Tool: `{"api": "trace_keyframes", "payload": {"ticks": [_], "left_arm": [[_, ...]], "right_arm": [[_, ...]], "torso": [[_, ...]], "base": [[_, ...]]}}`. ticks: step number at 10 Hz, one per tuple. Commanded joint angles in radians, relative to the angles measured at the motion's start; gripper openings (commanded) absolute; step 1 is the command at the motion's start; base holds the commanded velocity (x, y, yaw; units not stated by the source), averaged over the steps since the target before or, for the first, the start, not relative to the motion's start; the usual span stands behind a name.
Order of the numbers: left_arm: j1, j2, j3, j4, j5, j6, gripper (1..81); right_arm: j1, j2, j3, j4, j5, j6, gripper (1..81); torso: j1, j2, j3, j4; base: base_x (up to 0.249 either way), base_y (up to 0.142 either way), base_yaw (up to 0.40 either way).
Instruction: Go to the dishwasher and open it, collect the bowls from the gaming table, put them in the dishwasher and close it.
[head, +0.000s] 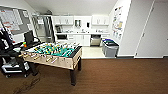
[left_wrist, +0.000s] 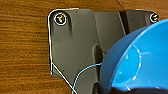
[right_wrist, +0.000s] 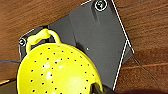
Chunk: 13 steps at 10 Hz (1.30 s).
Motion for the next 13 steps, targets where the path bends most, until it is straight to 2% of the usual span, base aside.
{"api": "trace_keyframes", "payload": {"ticks": [1, 6, 13], "left_arm": [[-0.04, -0.008, -0.002, 0.001, 0.052, -0.003, 1.0], [-0.04, -0.011, -0.002, 0.001, 0.052, -0.003, 1.0], [-0.04, -0.011, -0.002, 0.001, 0.044, -0.003, 1.0]], "right_arm": [[0.046, -0.012, 0.003, -0.009, -0.049, -0.002, 1.0], [0.046, -0.01, 0.002, -0.009, -0.049, -0.002, 1.0], [0.041, -0.01, 0.002, -0.009, -0.049, -0.002, 1.0]], "torso": [[0.0, 0.0, 0.0, 0.0], [0.0, 0.0, 0.0, 0.0], [0.0, 0.0, 0.0, 0.0]], "base": [[0.191, 0.0, 0.0], [0.191, 0.0, 0.0], [0.188, -0.081, 0.0]]}}
